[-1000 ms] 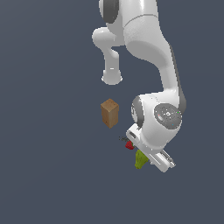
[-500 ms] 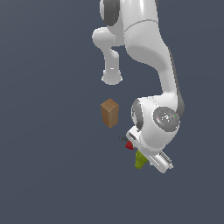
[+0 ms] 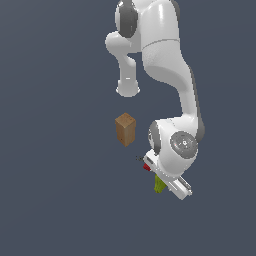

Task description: Pick up a designated object from a clutter of objects.

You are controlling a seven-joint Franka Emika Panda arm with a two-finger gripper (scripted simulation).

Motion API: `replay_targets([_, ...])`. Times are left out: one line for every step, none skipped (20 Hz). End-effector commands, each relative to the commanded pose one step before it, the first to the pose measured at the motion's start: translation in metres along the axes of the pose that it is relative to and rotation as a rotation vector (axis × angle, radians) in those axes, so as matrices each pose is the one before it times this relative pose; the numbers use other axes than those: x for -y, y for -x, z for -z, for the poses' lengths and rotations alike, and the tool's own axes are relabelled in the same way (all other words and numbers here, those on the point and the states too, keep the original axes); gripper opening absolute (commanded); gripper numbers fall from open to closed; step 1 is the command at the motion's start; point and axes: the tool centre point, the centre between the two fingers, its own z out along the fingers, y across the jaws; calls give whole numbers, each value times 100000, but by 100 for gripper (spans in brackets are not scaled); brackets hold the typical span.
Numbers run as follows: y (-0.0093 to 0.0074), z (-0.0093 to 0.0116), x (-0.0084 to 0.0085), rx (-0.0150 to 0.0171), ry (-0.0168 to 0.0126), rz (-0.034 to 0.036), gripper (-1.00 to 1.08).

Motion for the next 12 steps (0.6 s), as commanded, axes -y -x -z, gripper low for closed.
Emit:
replay_targets([-60, 20, 118, -90, -184, -7, 100])
replay_targets([0, 0, 0, 0, 0, 0, -100])
replay_targets([0, 0, 0, 0, 0, 0, -100])
replay_targets([0, 0, 0, 0, 0, 0, -100])
replay_targets([0, 0, 0, 0, 0, 0, -100])
replay_targets([0, 0, 0, 0, 0, 0, -100])
replay_targets([0, 0, 0, 0, 0, 0, -100])
replay_targets([0, 0, 0, 0, 0, 0, -100])
replay_targets([0, 0, 0, 0, 0, 0, -100])
replay_targets([0, 0, 0, 0, 0, 0, -100])
replay_targets([0, 0, 0, 0, 0, 0, -100])
replay_targets([31, -32, -15, 57, 61, 14, -100])
